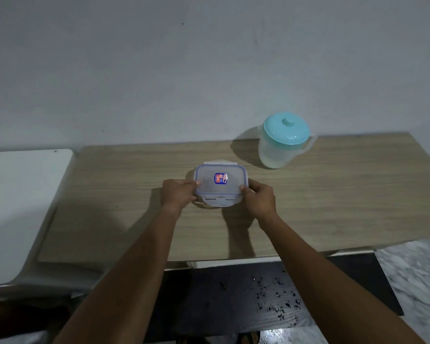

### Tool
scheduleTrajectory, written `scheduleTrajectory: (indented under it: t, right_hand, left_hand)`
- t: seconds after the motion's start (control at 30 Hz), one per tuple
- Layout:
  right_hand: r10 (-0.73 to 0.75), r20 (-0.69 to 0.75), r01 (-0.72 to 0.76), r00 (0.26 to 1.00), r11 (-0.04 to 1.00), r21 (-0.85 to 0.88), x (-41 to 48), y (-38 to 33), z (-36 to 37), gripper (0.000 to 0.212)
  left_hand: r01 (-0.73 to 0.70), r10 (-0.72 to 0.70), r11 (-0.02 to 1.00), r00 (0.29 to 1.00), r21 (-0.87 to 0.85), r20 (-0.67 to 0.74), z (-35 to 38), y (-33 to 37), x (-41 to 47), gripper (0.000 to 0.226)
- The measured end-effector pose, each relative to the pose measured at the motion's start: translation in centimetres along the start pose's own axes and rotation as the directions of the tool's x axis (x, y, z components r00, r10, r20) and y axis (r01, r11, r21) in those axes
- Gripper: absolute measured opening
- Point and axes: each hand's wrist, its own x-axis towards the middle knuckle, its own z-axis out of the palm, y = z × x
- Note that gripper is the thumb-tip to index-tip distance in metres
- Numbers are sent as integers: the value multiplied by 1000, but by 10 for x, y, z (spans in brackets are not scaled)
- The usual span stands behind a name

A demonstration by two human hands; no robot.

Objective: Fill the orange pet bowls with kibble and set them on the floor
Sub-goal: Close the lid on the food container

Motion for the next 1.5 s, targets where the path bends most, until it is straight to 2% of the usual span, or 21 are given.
scheduleTrajectory:
  t: [0.07,0.23,0.3,0.33,0.37,0.43,0.5,0.57,0.63,0.7,0.77,0.83,0.93,1.03,1.13,1.17,1.23,1.3,1.37,1.43,1.5]
  right_hand:
    - [-7,27,7,1000,1000,-3,1,0,0,28]
    - [-66,70,79,995,976,-201,-1,-5,-2,31]
    - [-86,121,118,989,950,-290,4,-8,-7,40]
    - [-121,137,159,983,935,-318,7,-11,-10,53]
    - [-158,168,206,973,923,-325,11,-16,-13,72]
    - [-196,344,322,918,875,-362,24,-30,-19,107]
    - [-141,559,491,817,679,-546,41,-43,-16,139]
    - [-56,644,592,763,460,-661,53,-52,-7,158]
    - [-9,661,613,751,385,-690,62,-57,1,156]
    - [-21,666,621,746,383,-684,64,-59,6,145]
    - [-51,671,631,740,399,-665,65,-61,6,136]
    - [-56,684,641,728,411,-648,67,-61,6,132]
    - [-89,683,652,725,406,-640,69,-58,8,126]
    - [-131,691,682,711,371,-630,70,-56,10,125]
    - [-158,680,672,716,421,-609,67,-48,5,135]
    - [-186,643,641,743,477,-602,61,-42,2,142]
    - [-268,494,526,827,679,-513,44,-26,-6,146]
    - [-356,342,462,870,832,-309,25,-5,-11,117]
    - [-370,245,417,896,891,-179,9,9,-10,82]
    - [-366,182,394,913,906,-155,1,13,-7,77]
    - [-354,181,378,917,918,-121,-4,14,-7,76]
  left_hand:
    - [21,-20,1000,1000,15,-13,2,3,-4,28]
    - [17,-19,997,999,78,27,-2,11,-13,27]
    - [-123,122,946,992,300,24,-7,16,-16,22]
    - [-213,217,884,975,417,39,-9,20,-17,23]
    - [-286,284,825,956,488,80,-11,25,-17,32]
    - [-395,300,759,918,518,260,-12,36,-12,76]
    - [-480,237,670,861,566,450,-11,45,-7,110]
    - [-500,148,591,838,632,525,-10,48,-5,125]
    - [-481,111,584,846,654,522,-8,49,-2,132]
    - [-488,127,562,849,668,513,-6,49,0,136]
    - [-521,180,459,848,720,498,-6,47,3,138]
    - [-534,217,388,845,751,489,-7,43,5,134]
    - [-545,282,340,836,766,470,-4,39,3,125]
    - [-538,323,376,839,754,438,-1,37,0,119]
    - [-518,308,465,855,718,417,-5,32,-5,125]
    - [-507,320,511,862,694,393,-7,29,-9,129]
    - [-446,339,656,895,609,290,-10,19,-21,129]
    - [-388,333,783,922,486,198,-10,11,-38,97]
    - [-354,323,834,935,424,146,-5,6,-51,65]
    - [-342,327,868,939,360,102,0,3,-60,56]
    - [-344,344,892,937,293,55,3,-2,-66,58]
